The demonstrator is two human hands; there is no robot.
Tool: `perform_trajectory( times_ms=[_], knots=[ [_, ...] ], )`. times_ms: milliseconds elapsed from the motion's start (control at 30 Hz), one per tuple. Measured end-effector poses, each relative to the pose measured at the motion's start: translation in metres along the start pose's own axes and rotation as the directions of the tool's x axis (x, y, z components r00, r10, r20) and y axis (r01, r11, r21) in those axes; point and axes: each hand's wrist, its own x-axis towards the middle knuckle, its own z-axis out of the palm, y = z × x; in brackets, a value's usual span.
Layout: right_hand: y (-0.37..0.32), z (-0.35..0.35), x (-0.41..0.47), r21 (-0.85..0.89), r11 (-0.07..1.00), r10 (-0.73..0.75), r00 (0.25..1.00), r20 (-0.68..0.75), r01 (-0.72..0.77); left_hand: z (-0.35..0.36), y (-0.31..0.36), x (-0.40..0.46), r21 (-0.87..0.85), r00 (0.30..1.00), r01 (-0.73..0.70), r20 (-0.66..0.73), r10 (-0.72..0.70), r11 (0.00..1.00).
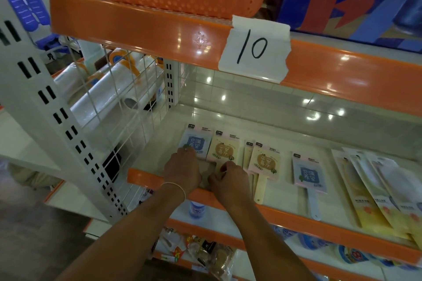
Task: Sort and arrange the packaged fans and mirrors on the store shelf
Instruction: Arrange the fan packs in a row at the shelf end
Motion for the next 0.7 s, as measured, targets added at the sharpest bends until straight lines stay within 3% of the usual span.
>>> perform_trajectory(
  times_ms=[100, 167, 267, 333, 500, 700],
  knots=[
    [0.005, 0.001, 0.004, -0.031, 0.999, -0.041, 0.999, -0.028, 0.040, -0.002, -0.004, 0.000, -0.008, 1.000, 0.007, 0.017, -0.007, 1.000],
    [0.010, 0.001, 0.009, -0.058, 0.996, -0.073, 0.990, -0.119, 0.067, -0.004, -0.005, -0.001, 0.011, 1.000, 0.004, 0.021, -0.004, 1.000],
    [0.016, -0.002, 0.021, -0.049, 0.997, -0.067, 0.970, -0.235, 0.057, -0.014, -0.005, 0.005, 0.002, 0.996, 0.043, -0.082, -0.043, 0.999],
    [0.020, -0.002, 0.033, -0.040, 0.997, -0.069, 0.975, -0.209, 0.062, -0.019, -0.010, 0.020, -0.060, 0.991, 0.023, -0.130, -0.031, 0.998],
    [0.022, 0.007, 0.047, -0.040, 0.999, -0.035, 0.996, -0.087, 0.031, -0.011, -0.023, 0.062, -0.195, 0.990, -0.064, 0.107, 0.086, 0.979],
    [0.023, 0.010, 0.047, -0.080, 0.993, -0.088, 0.993, -0.075, 0.082, 0.003, -0.027, 0.062, -0.172, 0.990, -0.085, 0.096, 0.103, 0.981]
  ],
)
